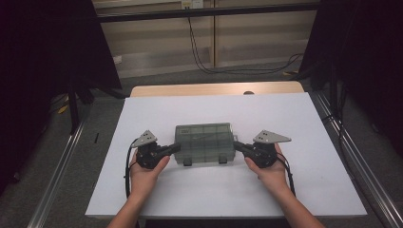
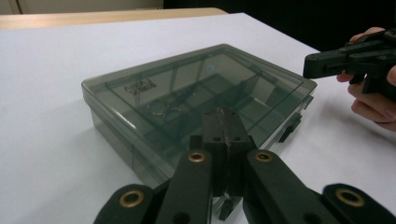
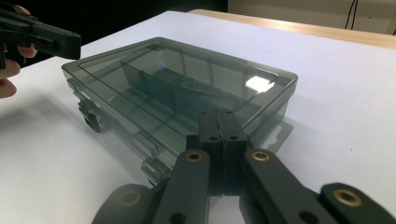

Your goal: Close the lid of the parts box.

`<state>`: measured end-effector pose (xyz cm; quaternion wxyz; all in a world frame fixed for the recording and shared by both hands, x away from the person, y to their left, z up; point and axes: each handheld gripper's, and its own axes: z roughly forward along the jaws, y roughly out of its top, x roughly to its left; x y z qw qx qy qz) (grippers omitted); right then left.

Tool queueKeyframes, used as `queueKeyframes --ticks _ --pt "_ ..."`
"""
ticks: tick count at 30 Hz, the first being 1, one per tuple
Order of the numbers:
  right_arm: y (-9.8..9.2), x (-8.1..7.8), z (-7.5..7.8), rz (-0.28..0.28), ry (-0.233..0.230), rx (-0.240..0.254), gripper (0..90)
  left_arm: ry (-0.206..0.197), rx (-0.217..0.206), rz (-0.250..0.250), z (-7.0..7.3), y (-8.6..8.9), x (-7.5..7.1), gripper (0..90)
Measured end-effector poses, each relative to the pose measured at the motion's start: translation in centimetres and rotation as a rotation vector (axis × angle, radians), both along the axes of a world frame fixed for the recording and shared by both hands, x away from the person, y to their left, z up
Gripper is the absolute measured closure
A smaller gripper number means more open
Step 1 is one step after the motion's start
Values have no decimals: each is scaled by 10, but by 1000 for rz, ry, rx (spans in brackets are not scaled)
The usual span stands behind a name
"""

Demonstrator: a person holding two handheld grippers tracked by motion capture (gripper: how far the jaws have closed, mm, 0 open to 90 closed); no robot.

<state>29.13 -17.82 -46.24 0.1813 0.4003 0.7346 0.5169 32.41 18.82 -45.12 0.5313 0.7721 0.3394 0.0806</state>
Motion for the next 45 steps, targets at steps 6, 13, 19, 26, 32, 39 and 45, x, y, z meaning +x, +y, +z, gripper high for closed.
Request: queueKeyframes --ticks 6,13,19,26,32,39,45 --pt "2 -2 -6 3 6 -13 900 14 31 27 -10 -1 -4 900" --pt "4 -3 -11 -8 9 -21 900 0 56 47 -13 -4 -8 900" --pt "1 -4 -9 -11 3 -17 825 -3 55 41 -14 -5 -7 900" --pt "-23 -13 5 -85 -65 -2 373 -1 47 38 -14 -5 -6 900" --pt "-49 -21 11 -155 -61 -17 0 -1 50 41 -14 -6 -6 900" --pt "-79 -31 12 -193 -89 -24 0 1 50 41 -14 -6 -6 900" --pt "-103 -39 13 -240 -101 -26 0 3 51 32 -14 -6 -5 900"
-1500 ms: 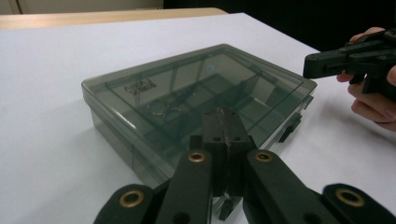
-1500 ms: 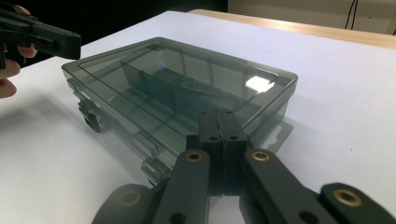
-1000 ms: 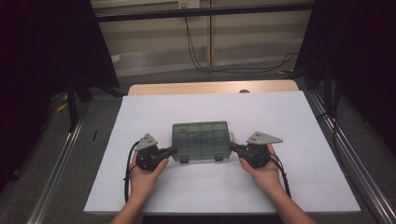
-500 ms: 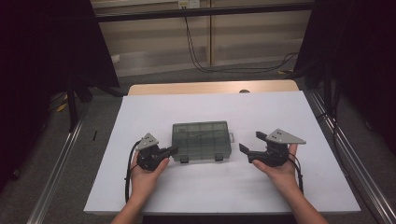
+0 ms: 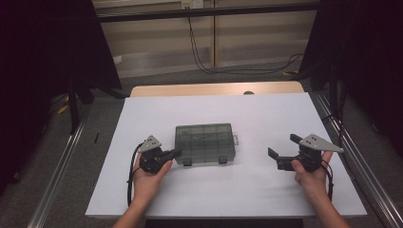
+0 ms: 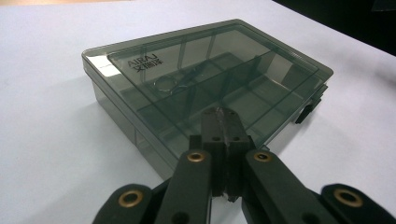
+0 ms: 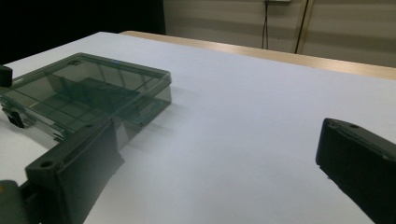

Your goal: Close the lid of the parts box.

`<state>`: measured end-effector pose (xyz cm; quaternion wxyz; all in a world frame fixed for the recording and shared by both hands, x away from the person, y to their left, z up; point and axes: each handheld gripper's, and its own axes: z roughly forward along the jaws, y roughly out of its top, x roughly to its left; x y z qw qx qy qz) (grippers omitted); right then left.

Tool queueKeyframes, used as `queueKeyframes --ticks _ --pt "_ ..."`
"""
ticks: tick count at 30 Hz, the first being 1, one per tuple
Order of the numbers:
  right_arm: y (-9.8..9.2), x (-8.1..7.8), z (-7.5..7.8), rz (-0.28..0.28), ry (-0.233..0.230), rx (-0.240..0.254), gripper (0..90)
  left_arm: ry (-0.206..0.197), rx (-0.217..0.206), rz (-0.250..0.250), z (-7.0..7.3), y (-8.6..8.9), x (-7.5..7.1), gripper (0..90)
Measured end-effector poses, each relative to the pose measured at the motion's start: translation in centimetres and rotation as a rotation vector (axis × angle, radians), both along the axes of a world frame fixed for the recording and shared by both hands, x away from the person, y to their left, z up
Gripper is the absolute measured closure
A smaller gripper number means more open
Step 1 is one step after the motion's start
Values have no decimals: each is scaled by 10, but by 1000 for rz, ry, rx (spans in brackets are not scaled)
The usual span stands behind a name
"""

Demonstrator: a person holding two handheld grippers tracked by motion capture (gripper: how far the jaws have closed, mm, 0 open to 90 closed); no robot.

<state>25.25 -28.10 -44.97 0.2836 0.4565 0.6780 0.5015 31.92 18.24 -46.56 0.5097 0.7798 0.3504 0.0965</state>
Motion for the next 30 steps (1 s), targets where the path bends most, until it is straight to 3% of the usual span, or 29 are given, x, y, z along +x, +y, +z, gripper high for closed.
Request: queueKeyframes --ticks 17,21,30 --pt "-45 -23 -10 -68 18 16 0 15 -31 -7 -1 0 1 900" --pt "-50 -25 -15 -73 27 23 0 -18 -31 -32 2 2 -1 894" --pt "-47 -28 -16 -59 17 2 0 -43 -70 -40 9 7 -7 551"
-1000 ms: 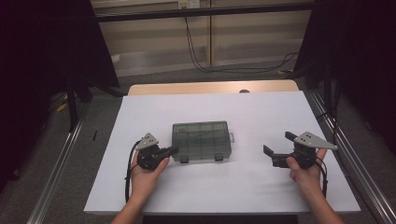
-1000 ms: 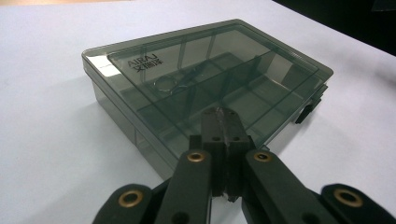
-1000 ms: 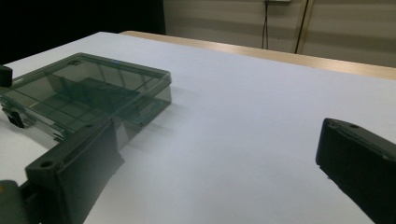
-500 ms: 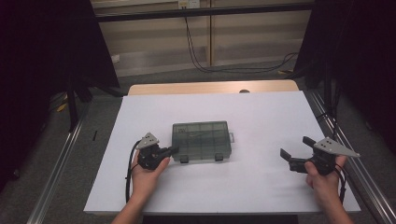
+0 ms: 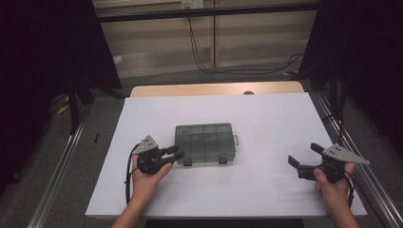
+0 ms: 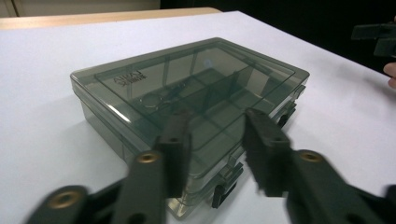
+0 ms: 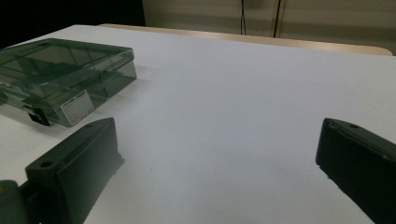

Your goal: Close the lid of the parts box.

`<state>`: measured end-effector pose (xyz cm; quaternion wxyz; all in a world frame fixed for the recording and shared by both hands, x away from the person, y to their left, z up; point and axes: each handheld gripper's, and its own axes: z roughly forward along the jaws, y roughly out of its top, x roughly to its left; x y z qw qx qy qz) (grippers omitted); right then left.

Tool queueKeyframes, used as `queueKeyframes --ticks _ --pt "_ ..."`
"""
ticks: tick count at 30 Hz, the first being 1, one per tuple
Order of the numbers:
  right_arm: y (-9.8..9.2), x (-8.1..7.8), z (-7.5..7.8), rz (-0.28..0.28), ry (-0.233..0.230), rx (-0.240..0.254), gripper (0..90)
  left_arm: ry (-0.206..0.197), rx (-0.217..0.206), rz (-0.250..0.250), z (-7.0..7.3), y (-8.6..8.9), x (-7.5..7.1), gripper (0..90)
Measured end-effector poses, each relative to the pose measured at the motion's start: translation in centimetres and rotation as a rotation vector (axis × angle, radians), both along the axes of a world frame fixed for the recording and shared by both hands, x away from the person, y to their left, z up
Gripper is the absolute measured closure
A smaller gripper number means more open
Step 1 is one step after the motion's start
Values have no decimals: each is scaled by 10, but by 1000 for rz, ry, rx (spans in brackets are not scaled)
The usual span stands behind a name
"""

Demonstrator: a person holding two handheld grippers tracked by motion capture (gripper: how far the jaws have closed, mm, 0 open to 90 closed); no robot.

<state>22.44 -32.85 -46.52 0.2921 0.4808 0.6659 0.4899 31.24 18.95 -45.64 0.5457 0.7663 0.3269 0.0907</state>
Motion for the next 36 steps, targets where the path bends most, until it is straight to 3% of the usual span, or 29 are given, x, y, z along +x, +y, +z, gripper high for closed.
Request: queueKeyframes --ticks 4,7,9,24,36 --pt "0 -1 0 -2 2 1 0 5 -24 11 2 5 -1 366" --pt "0 -1 0 -5 3 4 0 20 7 75 5 8 -4 131" --pt "-1 -1 0 -5 3 2 0 23 18 65 4 11 -4 10" --pt "-4 -4 0 -19 4 -1 0 24 4 111 3 46 -12 0" --pt "-9 -9 0 -29 5 1 0 20 39 118 -2 67 -18 0"
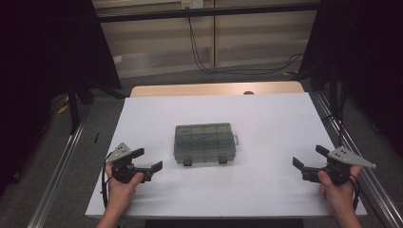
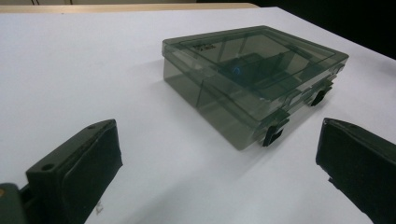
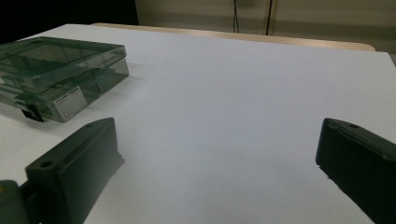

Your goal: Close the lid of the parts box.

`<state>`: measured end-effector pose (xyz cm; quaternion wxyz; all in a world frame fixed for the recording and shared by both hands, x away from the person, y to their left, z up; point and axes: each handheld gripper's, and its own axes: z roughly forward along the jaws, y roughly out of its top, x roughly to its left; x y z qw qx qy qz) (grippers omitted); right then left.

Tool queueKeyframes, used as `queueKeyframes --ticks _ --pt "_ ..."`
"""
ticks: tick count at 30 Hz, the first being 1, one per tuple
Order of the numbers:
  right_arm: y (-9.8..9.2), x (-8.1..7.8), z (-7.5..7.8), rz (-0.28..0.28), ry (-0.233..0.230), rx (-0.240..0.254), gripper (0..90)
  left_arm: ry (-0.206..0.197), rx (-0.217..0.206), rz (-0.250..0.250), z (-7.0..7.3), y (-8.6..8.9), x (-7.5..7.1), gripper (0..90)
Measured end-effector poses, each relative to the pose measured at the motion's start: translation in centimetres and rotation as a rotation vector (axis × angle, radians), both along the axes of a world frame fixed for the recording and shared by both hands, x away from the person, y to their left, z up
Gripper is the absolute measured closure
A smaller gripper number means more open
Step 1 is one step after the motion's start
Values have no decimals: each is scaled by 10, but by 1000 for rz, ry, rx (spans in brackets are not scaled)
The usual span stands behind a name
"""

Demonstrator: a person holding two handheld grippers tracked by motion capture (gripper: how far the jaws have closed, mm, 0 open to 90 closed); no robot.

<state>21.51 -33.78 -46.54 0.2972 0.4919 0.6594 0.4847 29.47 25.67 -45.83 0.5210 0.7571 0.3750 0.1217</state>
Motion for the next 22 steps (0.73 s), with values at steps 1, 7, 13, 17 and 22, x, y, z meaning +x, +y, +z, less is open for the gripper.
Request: queueKeyframes --ticks 1,7,13,17,22 --pt "-1 -1 0 -3 4 1 0 3 2 16 0 1 -1 0" --pt "-4 -3 -3 -7 8 -12 0 -4 11 31 1 17 -3 0" --pt "-3 -4 -1 0 5 -14 0 1 -6 63 1 32 -3 0" --pt "-4 -5 -2 -6 8 -14 0 1 -6 69 0 32 -3 0" --pt "-4 -5 -2 -7 8 -13 0 7 9 55 -1 29 -2 0"
